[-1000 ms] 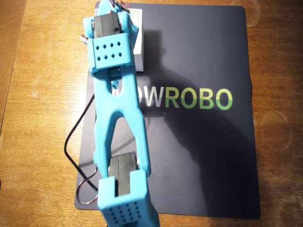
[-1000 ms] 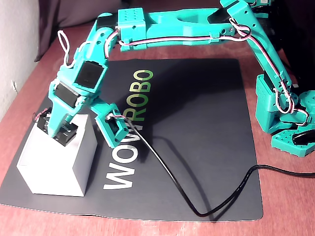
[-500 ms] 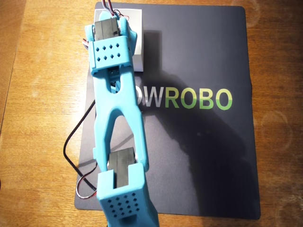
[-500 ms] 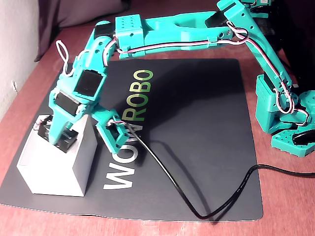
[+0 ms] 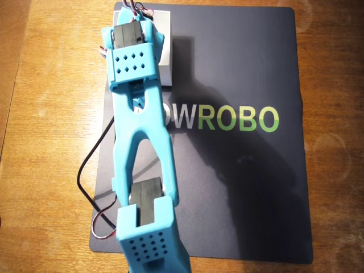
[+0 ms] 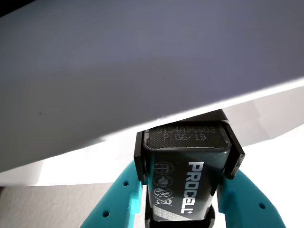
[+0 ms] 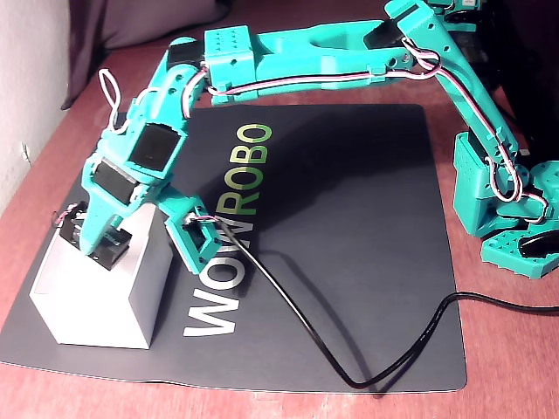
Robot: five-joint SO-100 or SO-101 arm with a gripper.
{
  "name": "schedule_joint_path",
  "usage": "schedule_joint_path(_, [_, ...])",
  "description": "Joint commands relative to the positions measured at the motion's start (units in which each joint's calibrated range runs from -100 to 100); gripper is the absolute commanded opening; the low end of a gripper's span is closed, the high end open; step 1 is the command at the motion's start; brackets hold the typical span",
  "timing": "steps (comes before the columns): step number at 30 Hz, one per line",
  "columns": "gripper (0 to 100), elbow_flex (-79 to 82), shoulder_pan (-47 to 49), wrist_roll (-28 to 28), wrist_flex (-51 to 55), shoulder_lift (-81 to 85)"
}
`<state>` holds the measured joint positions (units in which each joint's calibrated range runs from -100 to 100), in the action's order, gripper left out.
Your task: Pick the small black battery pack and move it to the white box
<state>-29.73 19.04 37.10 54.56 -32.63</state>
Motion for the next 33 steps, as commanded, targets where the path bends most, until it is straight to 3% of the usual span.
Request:
schedule_joint_path(1, [12,-2.7,-0.09,0.2,-0.57,0.67])
schedule_joint_path(6, [12,-2.61,0.26,0.2,-0.83,0.67])
schedule_joint_path(14, [27,-2.52,0.14,-0.13,-0.57,0.58])
schedule_joint_path(29, [27,-3.33,-1.38,-0.23,-0.48,1.89])
schedule_joint_path(33, [27,-3.15,-4.43,-6.65,-1.01,4.88])
